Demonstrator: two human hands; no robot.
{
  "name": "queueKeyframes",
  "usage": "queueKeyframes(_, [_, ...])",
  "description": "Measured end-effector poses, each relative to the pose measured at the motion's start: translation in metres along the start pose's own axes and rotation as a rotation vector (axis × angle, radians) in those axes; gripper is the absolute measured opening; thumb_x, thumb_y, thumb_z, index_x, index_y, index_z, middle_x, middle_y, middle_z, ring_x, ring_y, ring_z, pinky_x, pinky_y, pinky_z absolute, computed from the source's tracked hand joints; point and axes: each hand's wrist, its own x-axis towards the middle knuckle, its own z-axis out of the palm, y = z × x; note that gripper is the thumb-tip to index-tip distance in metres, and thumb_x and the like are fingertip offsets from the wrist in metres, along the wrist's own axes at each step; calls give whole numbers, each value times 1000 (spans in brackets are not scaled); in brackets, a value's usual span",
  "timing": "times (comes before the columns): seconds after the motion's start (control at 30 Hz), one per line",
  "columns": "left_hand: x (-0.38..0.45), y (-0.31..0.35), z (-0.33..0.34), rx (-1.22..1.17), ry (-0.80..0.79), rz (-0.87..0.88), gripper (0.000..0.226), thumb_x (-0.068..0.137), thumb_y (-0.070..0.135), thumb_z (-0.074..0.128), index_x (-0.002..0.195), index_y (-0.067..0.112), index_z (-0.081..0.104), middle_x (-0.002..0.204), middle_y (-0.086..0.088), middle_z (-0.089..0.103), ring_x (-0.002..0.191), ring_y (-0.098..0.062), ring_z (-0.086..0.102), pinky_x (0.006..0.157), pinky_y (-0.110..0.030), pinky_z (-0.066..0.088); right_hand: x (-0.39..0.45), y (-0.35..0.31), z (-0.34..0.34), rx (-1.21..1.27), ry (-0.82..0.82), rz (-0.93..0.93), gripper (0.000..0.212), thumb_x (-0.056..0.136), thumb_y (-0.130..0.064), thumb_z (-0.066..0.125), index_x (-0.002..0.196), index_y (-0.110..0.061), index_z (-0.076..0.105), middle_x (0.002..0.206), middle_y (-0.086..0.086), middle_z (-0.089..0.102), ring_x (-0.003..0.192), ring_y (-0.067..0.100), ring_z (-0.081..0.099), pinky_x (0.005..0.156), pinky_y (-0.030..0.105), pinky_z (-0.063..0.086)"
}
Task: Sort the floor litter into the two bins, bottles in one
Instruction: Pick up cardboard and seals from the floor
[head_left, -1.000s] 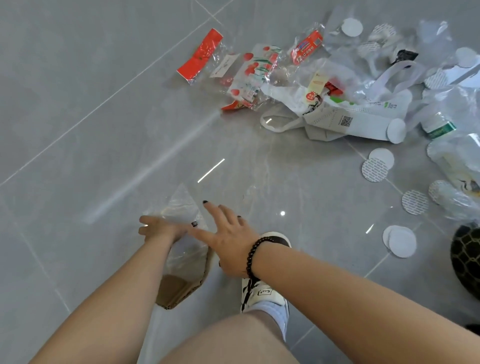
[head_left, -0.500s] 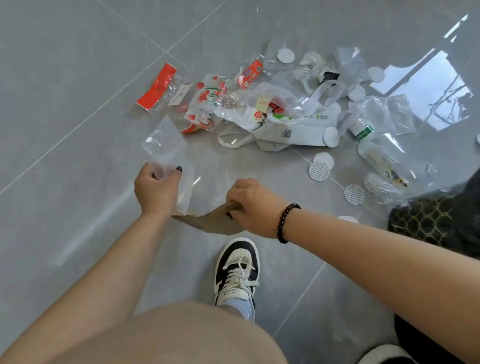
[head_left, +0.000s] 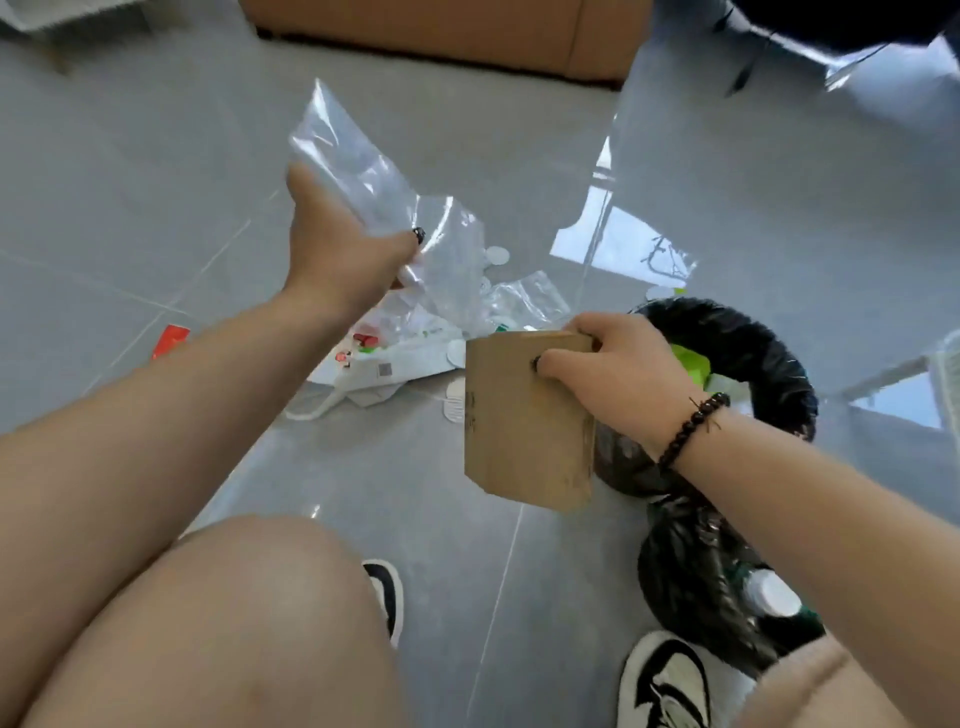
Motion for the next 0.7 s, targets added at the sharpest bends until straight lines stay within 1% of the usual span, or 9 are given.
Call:
queueKeyframes(0.1, [-17,60,12,-3,-22,117,93,66,12,75,139,11,16,117,3,43,98,-17,62,54,-34,59,-29,6,-39,193,139,47,24,78,-16,67,84,7,62,72,10,57,66,19,54,60,32,46])
queueKeyframes(0.23, [-77,108,23,-60,-87,286,118,69,9,77,154,29,-3,148,6,36,95,-18,67,57,-28,58,-76,22,-88,511,262,108,5,78,-13,71,77,-8,71,73,5,68,69,19,62,62,29,49])
queueKeyframes(0.33, [-121,110,23,73,-106,438,117,74,3,71,153,34,-10,108,24,54,54,-8,61,54,-18,54,-92,29,-108,650,292,130,3,76,-15,72,77,-15,75,83,5,74,76,22,66,73,38,54])
queueKeyframes(0.37, [-134,106,26,139,-129,454,114,76,4,70,152,37,-8,99,26,57,50,-10,61,56,-19,54,-95,31,-112,686,296,148,4,76,-14,72,78,-13,75,83,5,74,76,23,66,74,39,54])
queueKeyframes(0.4, [-146,103,29,229,-166,463,109,77,7,71,152,41,-1,96,26,60,52,-15,64,62,-24,56,-98,33,-116,712,291,166,4,77,-14,71,79,-12,74,83,5,73,76,23,66,74,39,54])
queueKeyframes(0.47, [-147,90,33,514,-242,485,81,82,14,70,148,40,31,100,4,67,73,-28,67,78,-33,54,-100,35,-119,747,257,200,4,80,-12,70,83,-11,72,85,6,72,77,22,66,76,39,55])
queueKeyframes(0.57, [-140,74,37,982,-236,496,36,91,12,58,122,27,66,118,-4,65,103,-28,61,76,-28,41,-104,37,-121,806,200,209,4,82,-9,67,86,-9,69,84,8,69,74,21,64,74,36,55])
queueKeyframes(0.63, [-141,68,40,951,-224,502,28,90,13,57,111,23,72,111,-1,70,105,-26,62,77,-30,44,-106,39,-123,839,172,204,6,83,-7,66,88,-7,69,83,8,70,72,21,65,74,36,56])
queueKeyframes(0.7, [-145,70,45,672,-298,354,16,89,22,62,96,23,76,94,6,73,93,-16,66,72,-24,46,-106,38,-122,871,157,200,10,84,-5,66,94,-5,68,85,9,70,73,21,66,76,38,56])
